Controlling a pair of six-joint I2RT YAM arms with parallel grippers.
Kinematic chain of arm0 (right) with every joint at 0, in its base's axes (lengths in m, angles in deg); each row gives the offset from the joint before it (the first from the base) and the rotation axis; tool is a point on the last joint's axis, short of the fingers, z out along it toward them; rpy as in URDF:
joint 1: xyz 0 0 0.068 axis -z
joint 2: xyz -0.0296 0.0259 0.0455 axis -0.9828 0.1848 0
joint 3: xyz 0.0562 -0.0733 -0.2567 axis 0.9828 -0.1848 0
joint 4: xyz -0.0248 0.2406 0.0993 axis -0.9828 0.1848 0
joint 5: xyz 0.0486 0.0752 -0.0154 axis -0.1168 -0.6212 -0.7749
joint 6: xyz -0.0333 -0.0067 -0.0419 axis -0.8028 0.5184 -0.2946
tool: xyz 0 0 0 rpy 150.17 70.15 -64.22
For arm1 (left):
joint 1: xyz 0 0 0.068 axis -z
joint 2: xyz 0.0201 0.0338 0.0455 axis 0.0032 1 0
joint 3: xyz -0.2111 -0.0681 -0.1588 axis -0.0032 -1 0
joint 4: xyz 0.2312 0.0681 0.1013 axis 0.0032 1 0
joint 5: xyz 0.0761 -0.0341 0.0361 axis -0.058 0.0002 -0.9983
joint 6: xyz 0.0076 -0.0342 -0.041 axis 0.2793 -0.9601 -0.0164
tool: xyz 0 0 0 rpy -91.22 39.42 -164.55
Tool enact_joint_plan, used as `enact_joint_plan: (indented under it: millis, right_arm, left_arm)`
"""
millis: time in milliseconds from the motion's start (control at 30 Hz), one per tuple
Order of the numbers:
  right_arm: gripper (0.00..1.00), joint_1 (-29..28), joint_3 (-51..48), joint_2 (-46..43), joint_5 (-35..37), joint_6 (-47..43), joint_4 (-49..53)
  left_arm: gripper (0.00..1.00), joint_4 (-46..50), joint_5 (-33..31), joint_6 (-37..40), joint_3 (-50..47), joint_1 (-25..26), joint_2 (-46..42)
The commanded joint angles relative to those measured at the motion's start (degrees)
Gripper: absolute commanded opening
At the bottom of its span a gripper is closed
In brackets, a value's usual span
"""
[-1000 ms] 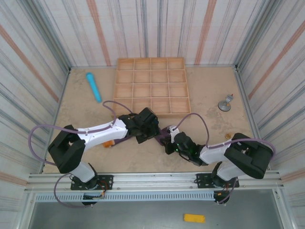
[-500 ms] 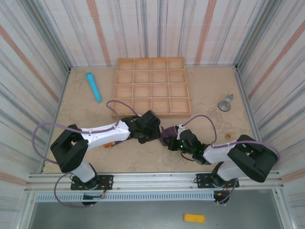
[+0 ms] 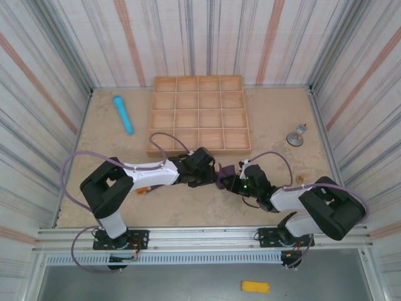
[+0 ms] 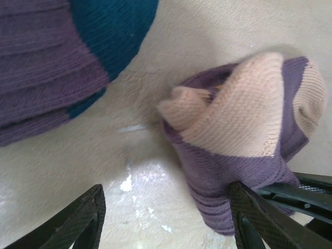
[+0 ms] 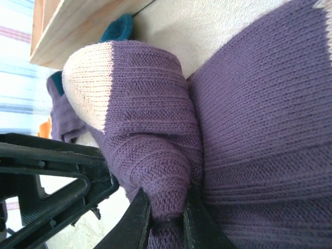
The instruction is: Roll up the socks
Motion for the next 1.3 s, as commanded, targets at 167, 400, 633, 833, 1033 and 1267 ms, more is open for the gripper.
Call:
enact_joint_plan:
  millis: [167,400,633,833,1033,1267]
  right_arm:
    - [0.00,0.36,-5.34,4.32,2.48,4.10,24.72]
    - [0.00,0.84,-6.07,3.68,0.64,4.46,23.36]
    - [0.00,1.27,-6.68,3.21,-1.93,2.42,18.80]
    - [0.18,1.19,-5.82,-1.29,-4.16,-1.08,19.22]
    - [0.47,0.86,-1.36,-14.30,-3.37,-8.38,32.33]
    - [0.66,-1.33,2.26,-27.91,1.04,-16.16,42.94]
  left_arm:
    - [0.62,-4.88,-0.82,0.91,1.18,-0.15,3.31]
    - [0.59,-6.22,-2.11,0.48,2.58,-0.58,6.07]
    - [0.47,-4.79,-1.79,-0.16,4.93,-1.10,10.23]
    - [0.11,-1.87,-1.41,0.10,5.35,-1.85,10.69]
    - [0.00,8.02,-3.09,0.56,7.31,-1.95,8.18]
    - [0.00,23.49,-8.12,-2.12,10.05,-0.56,3.09]
